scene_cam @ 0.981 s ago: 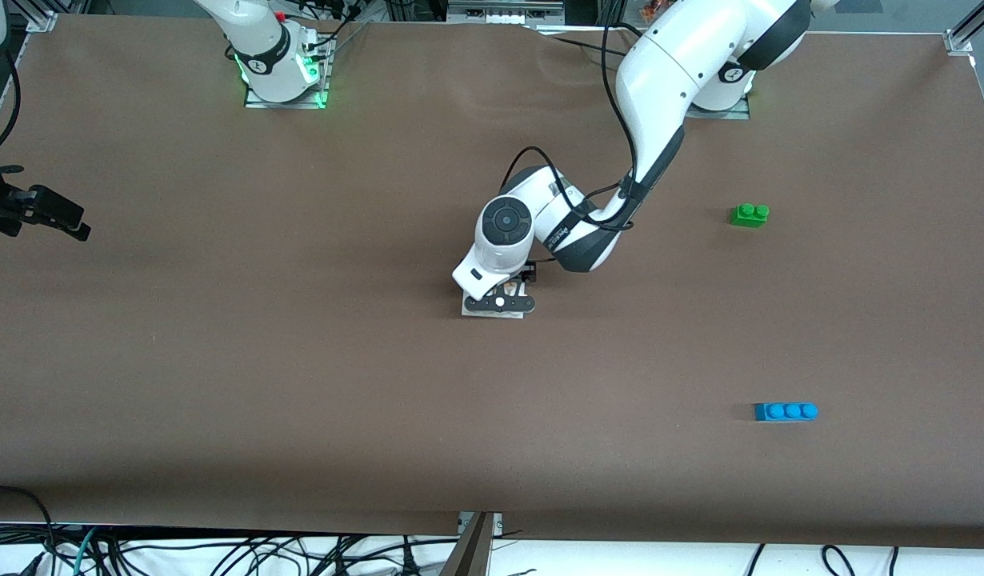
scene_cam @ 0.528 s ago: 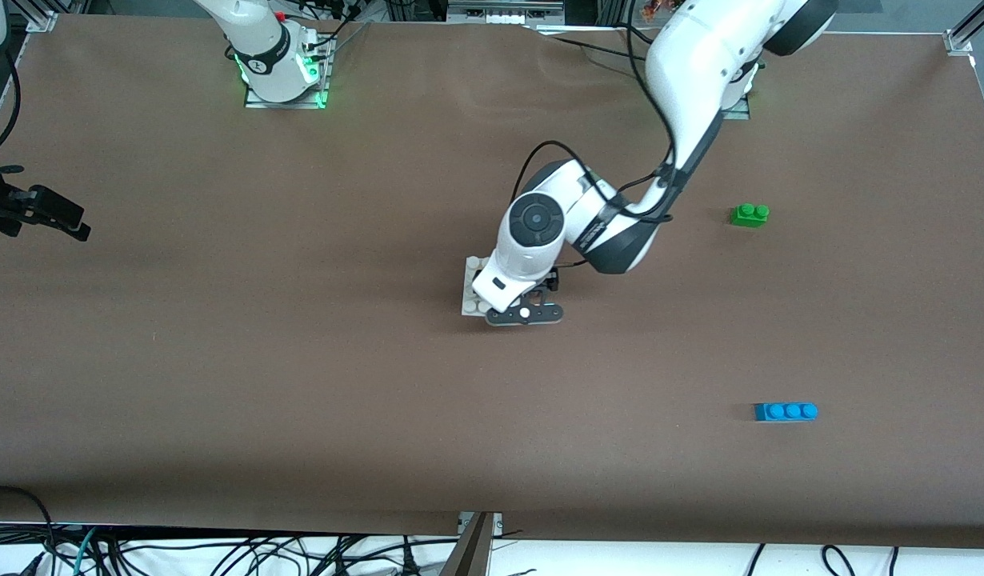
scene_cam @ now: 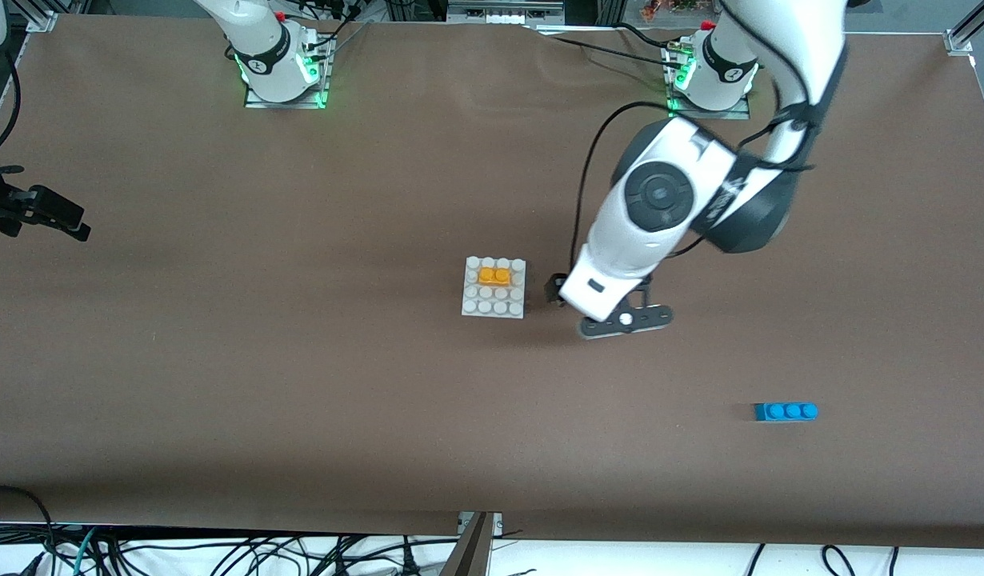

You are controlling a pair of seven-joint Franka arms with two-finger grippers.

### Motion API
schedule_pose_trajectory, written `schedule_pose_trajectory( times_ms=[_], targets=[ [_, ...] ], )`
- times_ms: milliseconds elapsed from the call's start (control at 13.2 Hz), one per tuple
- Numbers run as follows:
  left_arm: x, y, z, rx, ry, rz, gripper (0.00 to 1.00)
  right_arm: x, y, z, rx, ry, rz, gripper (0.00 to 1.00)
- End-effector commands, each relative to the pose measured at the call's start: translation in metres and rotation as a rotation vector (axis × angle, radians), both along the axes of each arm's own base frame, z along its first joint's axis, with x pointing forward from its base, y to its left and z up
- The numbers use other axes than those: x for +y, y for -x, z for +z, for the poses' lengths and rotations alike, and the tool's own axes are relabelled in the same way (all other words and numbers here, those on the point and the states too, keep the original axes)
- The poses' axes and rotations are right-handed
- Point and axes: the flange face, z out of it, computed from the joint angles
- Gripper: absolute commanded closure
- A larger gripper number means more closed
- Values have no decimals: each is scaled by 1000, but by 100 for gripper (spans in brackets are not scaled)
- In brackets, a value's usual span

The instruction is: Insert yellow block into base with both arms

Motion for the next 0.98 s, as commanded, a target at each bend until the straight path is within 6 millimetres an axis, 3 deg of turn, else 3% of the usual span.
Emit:
schedule_pose_trajectory(
  times_ms=[0, 302, 604, 679, 906],
  targets=[
    [66, 12, 56, 0, -19, 10, 0, 1, -2, 4, 0, 1, -3, 0],
    [157, 45, 116, -61, -64, 48, 0, 0, -2, 4, 0, 1, -4, 0],
    [258, 52, 157, -79, -21, 42, 0, 0, -3, 3, 1, 1, 0, 0],
    [274, 52, 160, -81, -17, 38, 0, 0, -2, 4, 1, -1, -6, 0],
    [285, 52, 161, -73, -19, 25, 0, 0, -2, 4, -1, -1, -6, 0]
  ],
)
